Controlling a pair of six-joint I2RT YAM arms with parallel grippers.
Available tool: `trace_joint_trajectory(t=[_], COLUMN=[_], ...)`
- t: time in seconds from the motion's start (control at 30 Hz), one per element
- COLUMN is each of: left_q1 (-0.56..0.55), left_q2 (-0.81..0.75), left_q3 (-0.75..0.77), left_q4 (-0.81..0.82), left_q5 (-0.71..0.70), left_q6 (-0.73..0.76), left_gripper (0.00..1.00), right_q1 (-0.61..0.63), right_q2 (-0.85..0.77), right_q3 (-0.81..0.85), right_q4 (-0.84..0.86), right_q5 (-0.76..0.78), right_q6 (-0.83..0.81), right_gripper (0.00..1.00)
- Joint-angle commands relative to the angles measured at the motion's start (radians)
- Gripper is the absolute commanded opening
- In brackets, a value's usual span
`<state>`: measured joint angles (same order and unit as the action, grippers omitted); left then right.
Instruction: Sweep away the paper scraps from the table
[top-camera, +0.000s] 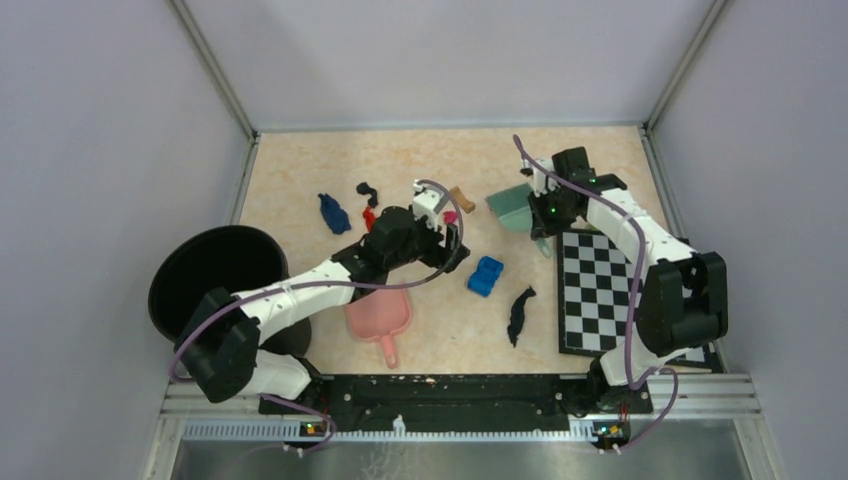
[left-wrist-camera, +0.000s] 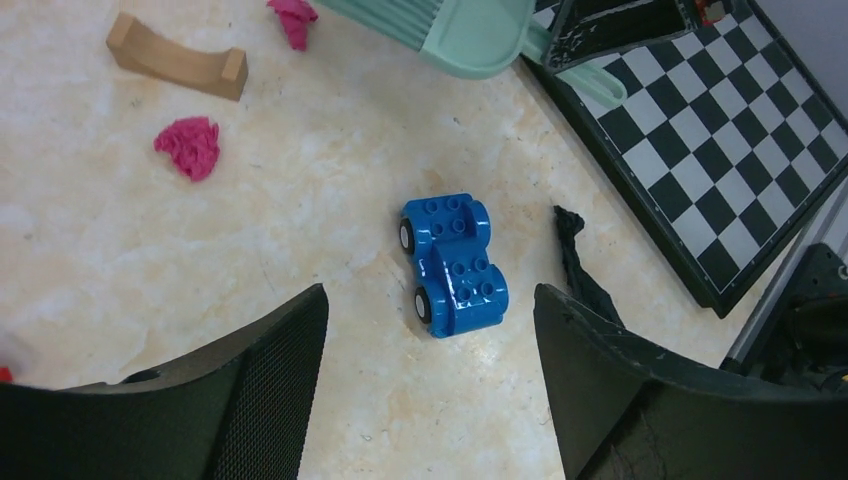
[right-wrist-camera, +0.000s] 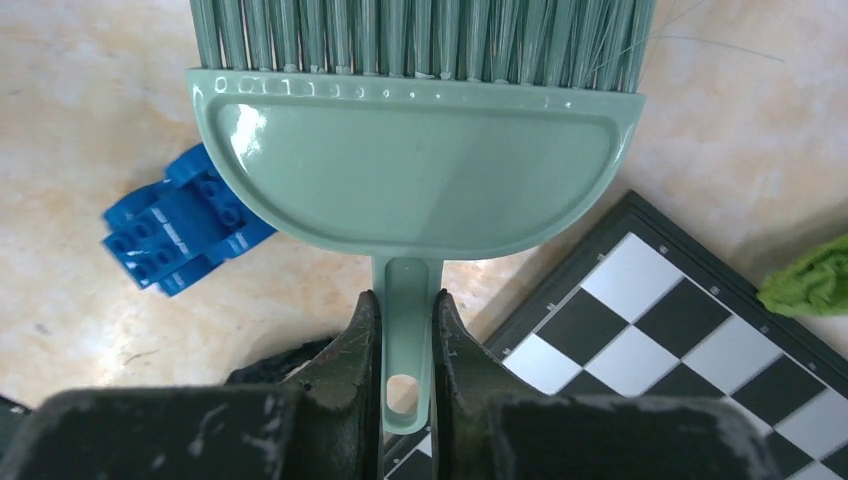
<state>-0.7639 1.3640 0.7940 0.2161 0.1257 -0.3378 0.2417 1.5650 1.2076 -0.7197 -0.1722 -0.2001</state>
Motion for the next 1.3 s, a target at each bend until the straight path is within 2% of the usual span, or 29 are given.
trace_joint_trajectory(t=[0.0, 0.1, 0.4, 0.53, 0.63, 0.73, 0.9, 0.97, 1.1, 1.27], left_q1=[-0.021, -0.041, -0.101, -0.169, -0.199, -0.238, -0.293, -0.309, -0.315, -0.314], left_q2=[-0.018, -0.022, -0.166, -0.220, -0.228, -0.185, -0.105, -0.090, -0.090, -0.074], left_q3=[0.163, 0.226, 0.212, 0.192, 0.198, 0.243, 0.318, 0.332, 0.333, 0.318], left_q4=[-0.166, -0.258, -0.339, -0.342, -0.356, -0.439, -0.545, -0.549, -0.536, -0.553], left_q5=[0.034, 0.070, 0.207, 0.130, 0.140, 0.148, 0.076, 0.021, -0.003, -0.072], left_q6=[0.215, 0.361, 0.842, 0.992, 1.043, 1.080, 1.140, 1.157, 1.177, 1.197], left_gripper=[0.80, 0.78, 0.77, 0.76, 0.76, 0.74, 0.70, 0.70, 0.69, 0.63], right_q1=[0.008, 0.008, 0.010, 0.013, 0.019, 0.025, 0.044, 0.055, 0.080, 0.098], right_q2=[-0.060, -0.060, -0.021, -0.018, -0.017, -0.012, -0.008, -0.004, 0.000, -0.007], right_q3=[0.066, 0.101, 0.141, 0.126, 0.099, 0.084, 0.089, 0.098, 0.095, 0.092], right_q4=[-0.048, -0.088, -0.273, -0.325, -0.345, -0.365, -0.412, -0.439, -0.479, -0.500], right_q5=[-0.182, -0.309, -0.616, -0.700, -0.743, -0.777, -0.809, -0.810, -0.822, -0.829], right_q6=[-0.020, -0.024, -0.135, -0.170, -0.200, -0.223, -0.266, -0.287, -0.328, -0.347], right_gripper=[0.00, 0.00, 0.00, 0.00, 0.00, 0.00, 0.00, 0.00, 0.00, 0.00])
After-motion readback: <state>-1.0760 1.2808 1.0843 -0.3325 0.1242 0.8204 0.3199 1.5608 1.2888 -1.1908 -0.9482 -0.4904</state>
